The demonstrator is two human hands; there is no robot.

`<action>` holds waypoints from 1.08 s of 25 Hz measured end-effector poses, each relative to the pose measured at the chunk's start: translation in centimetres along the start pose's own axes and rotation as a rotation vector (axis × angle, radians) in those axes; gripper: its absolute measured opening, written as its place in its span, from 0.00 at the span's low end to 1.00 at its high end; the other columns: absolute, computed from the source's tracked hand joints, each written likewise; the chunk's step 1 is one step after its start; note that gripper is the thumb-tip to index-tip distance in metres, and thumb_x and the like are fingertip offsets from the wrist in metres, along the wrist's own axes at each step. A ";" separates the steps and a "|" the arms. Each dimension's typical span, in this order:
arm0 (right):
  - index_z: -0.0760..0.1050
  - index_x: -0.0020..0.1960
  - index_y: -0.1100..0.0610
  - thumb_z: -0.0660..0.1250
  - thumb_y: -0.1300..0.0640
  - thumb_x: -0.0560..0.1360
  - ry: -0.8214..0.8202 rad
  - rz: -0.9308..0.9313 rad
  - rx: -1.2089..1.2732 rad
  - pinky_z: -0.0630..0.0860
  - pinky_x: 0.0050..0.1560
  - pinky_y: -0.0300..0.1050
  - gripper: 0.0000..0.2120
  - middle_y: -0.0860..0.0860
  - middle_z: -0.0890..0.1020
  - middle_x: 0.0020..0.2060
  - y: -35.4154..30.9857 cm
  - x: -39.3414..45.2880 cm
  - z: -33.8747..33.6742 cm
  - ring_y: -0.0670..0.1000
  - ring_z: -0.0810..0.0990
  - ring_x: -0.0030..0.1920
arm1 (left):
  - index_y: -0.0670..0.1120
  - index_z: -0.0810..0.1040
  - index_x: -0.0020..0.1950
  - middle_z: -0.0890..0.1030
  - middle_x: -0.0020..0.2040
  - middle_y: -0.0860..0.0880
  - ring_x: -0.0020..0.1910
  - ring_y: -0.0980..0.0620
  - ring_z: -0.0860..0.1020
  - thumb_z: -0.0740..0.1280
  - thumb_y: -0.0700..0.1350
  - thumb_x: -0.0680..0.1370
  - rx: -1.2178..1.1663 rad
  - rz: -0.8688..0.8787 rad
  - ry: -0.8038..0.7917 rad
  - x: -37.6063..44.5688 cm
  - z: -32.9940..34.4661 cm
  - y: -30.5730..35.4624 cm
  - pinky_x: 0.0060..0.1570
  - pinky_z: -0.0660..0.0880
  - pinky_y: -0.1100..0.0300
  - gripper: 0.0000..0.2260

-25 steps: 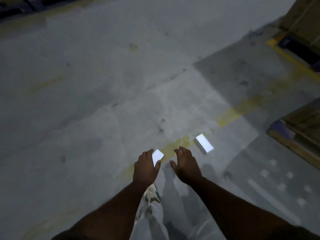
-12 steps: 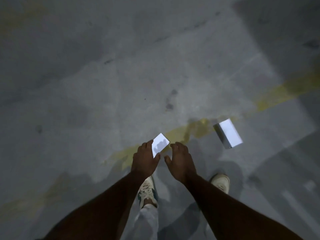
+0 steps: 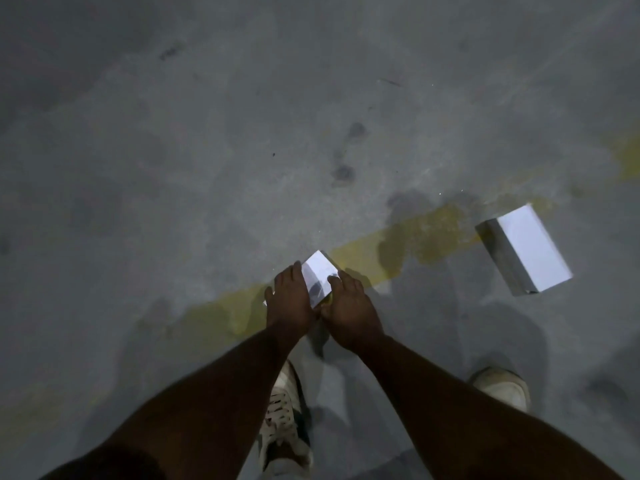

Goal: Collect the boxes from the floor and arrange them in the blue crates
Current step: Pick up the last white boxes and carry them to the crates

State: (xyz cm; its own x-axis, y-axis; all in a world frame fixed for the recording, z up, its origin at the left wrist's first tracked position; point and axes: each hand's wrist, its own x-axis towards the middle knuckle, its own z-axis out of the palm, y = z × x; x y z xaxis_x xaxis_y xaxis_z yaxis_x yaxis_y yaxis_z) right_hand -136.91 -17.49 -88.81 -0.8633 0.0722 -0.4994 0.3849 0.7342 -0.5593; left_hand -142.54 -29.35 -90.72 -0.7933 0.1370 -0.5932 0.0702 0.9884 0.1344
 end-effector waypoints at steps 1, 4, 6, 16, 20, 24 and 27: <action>0.69 0.70 0.64 0.50 0.40 0.71 -0.015 -0.002 0.003 0.73 0.62 0.56 0.37 0.63 0.72 0.69 -0.2 0.4 -0.2 0.64 0.71 0.67 | 0.46 0.59 0.79 0.68 0.76 0.44 0.74 0.44 0.67 0.63 0.63 0.76 0.027 -0.038 -0.028 0.5 0.2 -0.5 0.72 0.66 0.44 0.37; 0.67 0.72 0.65 0.47 0.36 0.70 -0.025 0.018 0.027 0.70 0.66 0.56 0.42 0.63 0.69 0.71 1.3 1.1 1.2 0.63 0.68 0.70 | 0.49 0.59 0.76 0.72 0.71 0.44 0.68 0.43 0.73 0.68 0.68 0.67 0.065 -0.094 -0.076 2.3 2.6 -1.0 0.66 0.71 0.43 0.44; 0.66 0.72 0.66 0.54 0.42 0.75 -0.006 0.033 0.041 0.70 0.66 0.57 0.35 0.65 0.69 0.71 2.1 1.2 1.4 0.65 0.68 0.71 | 0.49 0.63 0.72 0.74 0.67 0.45 0.64 0.44 0.75 0.71 0.69 0.66 0.071 -0.121 -0.064 2.8 2.6 -0.7 0.63 0.74 0.47 0.42; 0.72 0.65 0.65 0.60 0.52 0.79 0.402 0.107 0.164 0.77 0.57 0.51 0.21 0.61 0.79 0.57 6.9 -1.7 -8.1 0.60 0.78 0.56 | 0.44 0.72 0.66 0.78 0.59 0.48 0.54 0.48 0.78 0.66 0.51 0.81 -0.753 -0.116 -0.234 -1.1 -2.4 13.3 0.48 0.78 0.59 0.16; 0.72 0.66 0.64 0.61 0.50 0.80 0.564 0.286 0.224 0.78 0.55 0.54 0.22 0.61 0.79 0.58 11.9 -3.2 -13.3 0.61 0.79 0.57 | 0.46 0.67 0.73 0.77 0.64 0.46 0.58 0.44 0.79 0.66 0.64 0.71 -0.768 -0.089 -0.251 -1.0 -2.2 21.0 0.60 0.78 0.44 0.36; 0.73 0.63 0.64 0.67 0.52 0.75 0.621 0.436 0.035 0.79 0.52 0.54 0.22 0.62 0.79 0.55 17.7 -3.9 -15.2 0.62 0.80 0.54 | 0.47 0.60 0.74 0.74 0.65 0.44 0.58 0.43 0.77 0.64 0.63 0.69 -0.876 -0.142 -0.401 -0.1 -1.2 25.1 0.59 0.78 0.45 0.38; 0.71 0.63 0.63 0.72 0.54 0.71 0.534 0.572 0.009 0.76 0.58 0.53 0.24 0.60 0.77 0.58 22.3 -3.9 -16.5 0.59 0.76 0.58 | 0.47 0.63 0.73 0.76 0.64 0.42 0.54 0.44 0.79 0.64 0.58 0.76 -0.899 -0.127 -0.518 1.1 0.7 27.5 0.43 0.78 0.54 0.29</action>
State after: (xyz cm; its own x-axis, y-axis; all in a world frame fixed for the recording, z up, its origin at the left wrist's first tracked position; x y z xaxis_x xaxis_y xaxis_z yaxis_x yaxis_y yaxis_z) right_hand -130.39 9.75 -88.38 -0.5688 0.7548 -0.3268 0.8183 0.4792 -0.3174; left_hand -141.00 -1.98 -88.23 -0.3920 0.2562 -0.8836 -0.6401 0.6139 0.4620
